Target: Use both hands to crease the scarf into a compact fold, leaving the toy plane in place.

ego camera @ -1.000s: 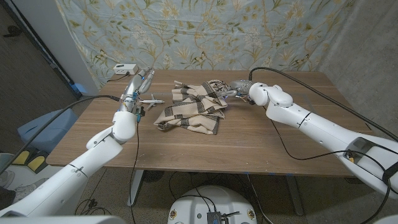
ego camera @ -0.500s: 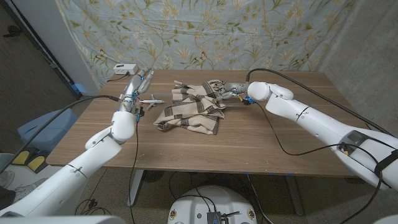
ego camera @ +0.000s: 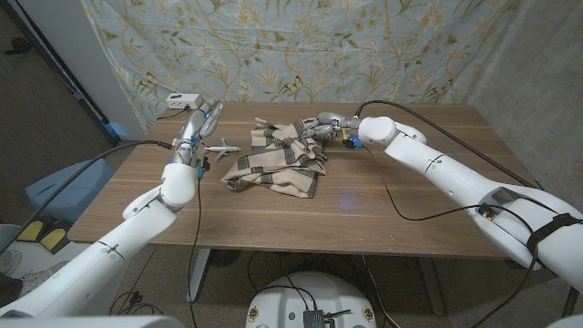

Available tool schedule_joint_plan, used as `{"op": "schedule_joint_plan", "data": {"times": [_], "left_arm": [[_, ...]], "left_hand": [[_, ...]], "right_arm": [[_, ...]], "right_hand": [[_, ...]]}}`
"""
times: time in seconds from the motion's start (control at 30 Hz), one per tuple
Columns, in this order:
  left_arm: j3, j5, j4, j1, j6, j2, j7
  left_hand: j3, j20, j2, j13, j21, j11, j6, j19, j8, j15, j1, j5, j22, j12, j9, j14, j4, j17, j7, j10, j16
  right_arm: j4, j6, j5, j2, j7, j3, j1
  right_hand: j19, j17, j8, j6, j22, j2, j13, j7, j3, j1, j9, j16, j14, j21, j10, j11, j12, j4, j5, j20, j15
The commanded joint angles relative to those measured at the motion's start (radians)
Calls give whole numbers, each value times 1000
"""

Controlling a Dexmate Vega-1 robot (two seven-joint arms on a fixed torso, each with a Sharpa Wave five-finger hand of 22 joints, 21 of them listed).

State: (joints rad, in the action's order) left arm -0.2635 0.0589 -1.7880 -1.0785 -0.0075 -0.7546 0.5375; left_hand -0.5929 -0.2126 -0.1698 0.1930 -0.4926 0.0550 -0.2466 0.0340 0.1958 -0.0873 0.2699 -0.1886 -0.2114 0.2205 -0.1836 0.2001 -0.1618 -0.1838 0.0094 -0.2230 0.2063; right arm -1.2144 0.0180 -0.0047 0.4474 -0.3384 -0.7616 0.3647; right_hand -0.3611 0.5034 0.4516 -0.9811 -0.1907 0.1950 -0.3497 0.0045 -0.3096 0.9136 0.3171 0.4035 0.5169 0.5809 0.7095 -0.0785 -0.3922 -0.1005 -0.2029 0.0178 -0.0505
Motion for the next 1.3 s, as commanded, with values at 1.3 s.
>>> {"op": "schedule_joint_plan", "data": {"times": [1.3], "left_arm": [[59,-36,39,-71,-128,5,-7]], "left_hand": [[-9,-2,15,3,-4,3,-7,4,-4,11,-33,4,-3,-2,-2,5,6,-4,1,2,-4]], "right_arm": [[779,-201,428,-570,244,-286,-445]], "right_hand": [[-12,97,22,202,-15,14,-85,0,-107,-7,40,-13,58,76,-89,55,-28,138,7,-19,-77]]}}
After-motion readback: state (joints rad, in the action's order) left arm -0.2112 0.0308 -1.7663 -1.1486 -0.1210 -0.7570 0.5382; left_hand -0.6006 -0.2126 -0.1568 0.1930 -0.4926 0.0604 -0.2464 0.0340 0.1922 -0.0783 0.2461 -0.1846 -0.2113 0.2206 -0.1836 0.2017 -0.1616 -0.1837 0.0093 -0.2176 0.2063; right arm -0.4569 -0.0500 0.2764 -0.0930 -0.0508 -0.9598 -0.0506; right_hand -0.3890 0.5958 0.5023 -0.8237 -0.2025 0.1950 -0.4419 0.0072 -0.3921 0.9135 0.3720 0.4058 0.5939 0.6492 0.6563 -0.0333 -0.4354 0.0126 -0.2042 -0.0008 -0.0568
